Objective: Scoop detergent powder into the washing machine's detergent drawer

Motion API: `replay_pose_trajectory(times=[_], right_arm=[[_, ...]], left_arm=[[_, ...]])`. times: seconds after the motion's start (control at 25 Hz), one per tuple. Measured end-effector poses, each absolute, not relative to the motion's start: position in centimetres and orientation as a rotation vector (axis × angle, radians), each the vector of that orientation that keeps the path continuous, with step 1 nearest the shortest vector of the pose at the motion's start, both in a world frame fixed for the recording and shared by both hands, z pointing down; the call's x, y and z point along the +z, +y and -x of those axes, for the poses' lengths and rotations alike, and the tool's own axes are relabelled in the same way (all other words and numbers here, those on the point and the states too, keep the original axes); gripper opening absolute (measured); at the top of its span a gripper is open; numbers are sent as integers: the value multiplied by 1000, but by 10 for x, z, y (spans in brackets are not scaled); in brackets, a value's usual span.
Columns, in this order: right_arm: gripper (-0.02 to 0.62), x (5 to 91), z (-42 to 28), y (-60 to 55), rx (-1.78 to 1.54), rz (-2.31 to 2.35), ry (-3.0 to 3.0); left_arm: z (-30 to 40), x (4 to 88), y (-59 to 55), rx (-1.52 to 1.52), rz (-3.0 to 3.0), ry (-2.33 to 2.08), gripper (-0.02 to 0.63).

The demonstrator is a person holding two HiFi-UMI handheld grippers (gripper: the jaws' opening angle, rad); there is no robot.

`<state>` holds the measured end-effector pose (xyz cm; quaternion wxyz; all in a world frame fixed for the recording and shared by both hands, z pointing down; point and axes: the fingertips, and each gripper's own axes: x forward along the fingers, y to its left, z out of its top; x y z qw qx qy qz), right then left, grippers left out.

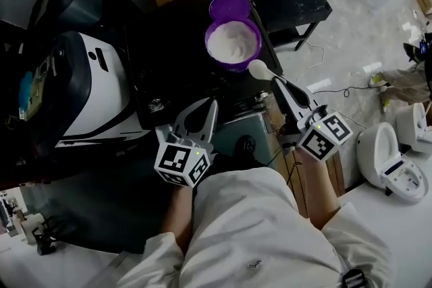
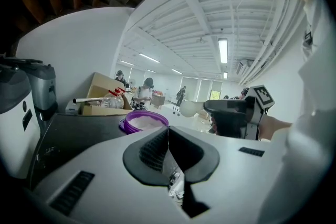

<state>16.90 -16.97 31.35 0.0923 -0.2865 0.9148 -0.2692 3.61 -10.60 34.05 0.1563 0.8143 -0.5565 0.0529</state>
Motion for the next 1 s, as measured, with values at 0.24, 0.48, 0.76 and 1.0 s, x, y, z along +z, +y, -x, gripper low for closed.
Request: replay_pose_trajectory(times=[0.24, 0.48, 0.76, 1.0], right_arm=[[14, 316, -161, -177, -737, 866, 2785], [14, 318, -153, -186, -663, 919, 2835], [14, 322, -146, -204, -574, 1027, 2912], [14, 324, -137, -218, -499, 1105, 2958]], left_arm=[[-34, 337, -105, 144, -2319, -1617, 20], [-30, 343, -113, 138, -2313, -1605, 20], [-26, 344, -129, 132, -2330, -1581, 20], [-20, 348, -139, 120, -2336, -1544, 20]])
